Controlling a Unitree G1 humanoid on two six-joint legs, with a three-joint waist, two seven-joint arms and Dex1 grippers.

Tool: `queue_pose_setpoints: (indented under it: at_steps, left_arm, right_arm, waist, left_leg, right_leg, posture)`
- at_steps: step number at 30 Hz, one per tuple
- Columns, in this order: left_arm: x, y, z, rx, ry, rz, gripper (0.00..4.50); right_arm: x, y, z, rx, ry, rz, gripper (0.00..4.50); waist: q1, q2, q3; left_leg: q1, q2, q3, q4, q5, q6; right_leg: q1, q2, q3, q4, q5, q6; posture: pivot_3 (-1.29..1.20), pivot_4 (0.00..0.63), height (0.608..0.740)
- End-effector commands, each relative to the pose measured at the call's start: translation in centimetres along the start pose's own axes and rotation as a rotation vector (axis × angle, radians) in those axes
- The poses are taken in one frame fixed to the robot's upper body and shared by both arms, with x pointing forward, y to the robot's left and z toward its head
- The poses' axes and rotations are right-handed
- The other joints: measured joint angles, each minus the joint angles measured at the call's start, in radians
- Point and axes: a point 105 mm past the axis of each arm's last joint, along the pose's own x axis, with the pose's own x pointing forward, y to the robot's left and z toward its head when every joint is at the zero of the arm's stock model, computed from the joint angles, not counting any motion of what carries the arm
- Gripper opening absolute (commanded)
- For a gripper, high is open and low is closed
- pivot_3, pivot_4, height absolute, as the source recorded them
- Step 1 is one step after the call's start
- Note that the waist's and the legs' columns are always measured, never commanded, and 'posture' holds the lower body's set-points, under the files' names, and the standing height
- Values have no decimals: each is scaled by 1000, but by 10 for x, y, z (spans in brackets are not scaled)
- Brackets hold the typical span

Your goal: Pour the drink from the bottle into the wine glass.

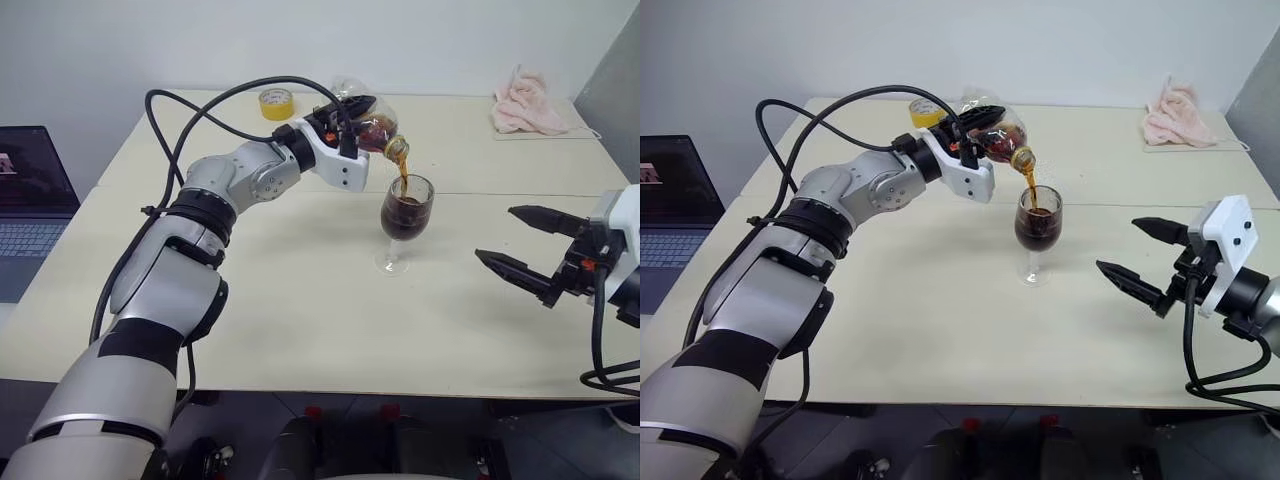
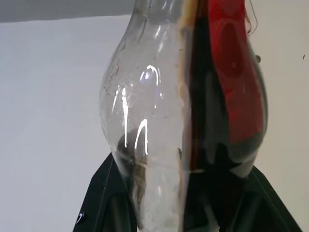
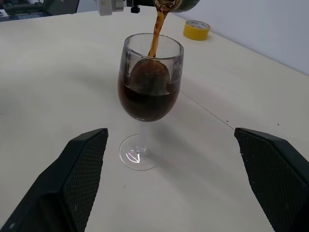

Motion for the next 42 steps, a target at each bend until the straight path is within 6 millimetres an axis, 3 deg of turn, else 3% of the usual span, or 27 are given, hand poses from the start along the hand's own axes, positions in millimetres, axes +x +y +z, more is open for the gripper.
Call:
queue_pose_setpoints:
  at_steps: [1,22,36,42]
  left_arm:
    - [4,25,0,39,-14,65,1713]
    - [5,25,3,-3,-21,72,1713]
    - [6,29,6,-191,-25,124,1713]
    - [4,28,4,-394,-17,161,1713]
  right_arm:
    - [-2,-2,9,-44,-26,-21,4500]
    - [-2,-2,8,-40,-22,-21,4500]
    - [-1,-2,7,-40,-14,-21,4500]
    - [-1,-3,6,-39,-10,-21,4500]
  waist:
    - [0,0,0]
    - [0,0,0]
    - [-4,0,0]
    - [-7,0,0]
  left_leg:
    - [0,0,0,0,0,0]
    - [0,0,0,0,0,0]
    - [0,0,0,0,0,0]
    - [0,0,-1,1,0,0]
  right_leg:
    - [0,0,0,0,0,0]
    - [0,0,0,0,0,0]
    - [0,0,0,0,0,0]
    - [0,0,0,1,0,0]
  posture:
    - [0,150,740]
    - [0,150,740]
    - [0,150,740]
    - [0,150,740]
